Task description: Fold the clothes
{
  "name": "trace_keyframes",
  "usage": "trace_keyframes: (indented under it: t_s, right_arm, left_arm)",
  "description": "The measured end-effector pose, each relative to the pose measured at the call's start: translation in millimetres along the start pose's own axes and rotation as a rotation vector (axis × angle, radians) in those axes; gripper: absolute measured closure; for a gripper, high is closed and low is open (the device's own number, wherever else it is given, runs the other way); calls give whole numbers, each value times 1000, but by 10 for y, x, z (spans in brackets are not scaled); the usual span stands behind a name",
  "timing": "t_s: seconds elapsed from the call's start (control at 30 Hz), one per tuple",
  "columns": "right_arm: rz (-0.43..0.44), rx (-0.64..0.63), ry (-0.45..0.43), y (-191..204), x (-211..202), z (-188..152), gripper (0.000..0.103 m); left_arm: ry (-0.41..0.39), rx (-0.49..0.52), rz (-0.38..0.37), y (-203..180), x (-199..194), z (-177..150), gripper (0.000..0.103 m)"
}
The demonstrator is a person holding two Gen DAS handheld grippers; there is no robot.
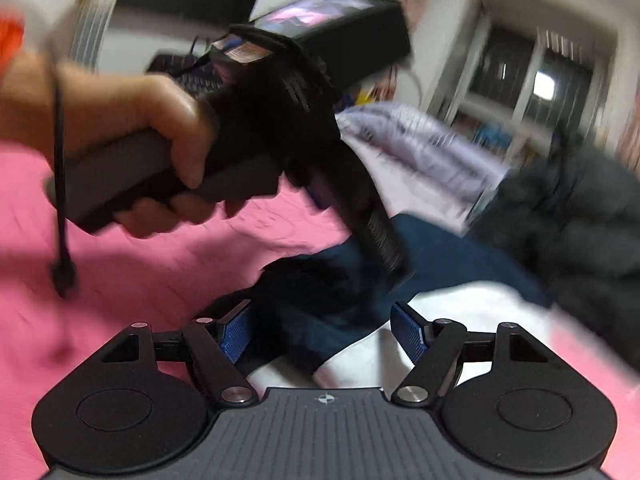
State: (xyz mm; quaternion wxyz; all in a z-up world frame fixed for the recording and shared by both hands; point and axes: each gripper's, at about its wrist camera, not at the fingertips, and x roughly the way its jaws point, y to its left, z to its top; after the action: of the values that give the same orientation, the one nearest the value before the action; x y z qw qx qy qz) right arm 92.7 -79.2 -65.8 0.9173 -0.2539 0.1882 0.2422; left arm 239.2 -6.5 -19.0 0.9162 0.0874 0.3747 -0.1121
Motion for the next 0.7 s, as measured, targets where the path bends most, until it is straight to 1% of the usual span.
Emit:
trace_keyframes:
  t_s: [0.03, 0.07, 0.13, 0.2, 0.23, 0.27, 0.3, 0.33, 0.4, 0.43, 0.47, 0.5, 0.57, 0.6, 0.63, 0.7]
  right_arm:
    - [-45, -43, 5, 73, 37, -13, 81]
    - [-75, -69, 7, 117, 50, -12, 89]
    - [-78, -60, -2, 96, -13, 42, 95]
    - [-74, -65, -25, 77, -120, 87, 96]
    - [-69, -89, -29, 82, -162, 74, 96]
    - [-52, -116, -14, 99, -161, 52, 96]
    - [-16, -149, 34, 136, -77, 15, 94]
    - [7, -177, 61, 165, -19, -28, 93]
    - [9, -204, 39, 177, -23, -110, 91]
    - [28, -189, 44, 138, -71, -90, 91]
    - [59, -165, 52, 87, -136, -72, 90]
    - [112, -122, 65, 13, -232, -61, 88]
    - [188, -24, 87, -177, -438, -85, 78]
    - [219, 28, 97, -281, -543, -109, 58]
    - [237, 83, 106, -389, -642, -138, 45]
    - [206, 197, 116, -613, -811, -229, 44]
  left_arm:
    - [9, -29, -6, 46, -22, -9, 14]
    - [19, -58, -11, 95, -56, -2, 14]
    - [-4, -80, 11, 165, -216, -21, 16]
    - [-63, -87, 24, 212, -380, -4, 17]
    - [-95, -88, 24, 214, -467, 5, 16]
    - [-107, -84, 13, 186, -502, 20, 15]
    - [-111, -77, -2, 145, -515, 37, 13]
    - [-84, -56, -7, 76, -464, 41, 12]
    - [7, 1, 2, -80, -290, 4, 12]
    - [63, 32, 14, -154, -187, -45, 9]
    - [92, 15, 10, -158, -155, -93, 7]
    - [111, -23, -3, -132, -153, -139, 3]
    - [148, -99, -28, -79, -150, -232, 3]
    - [166, -137, -40, -53, -149, -279, 2]
    - [185, -175, -53, -27, -147, -325, 2]
    - [184, -175, -58, -21, -233, -420, 2]
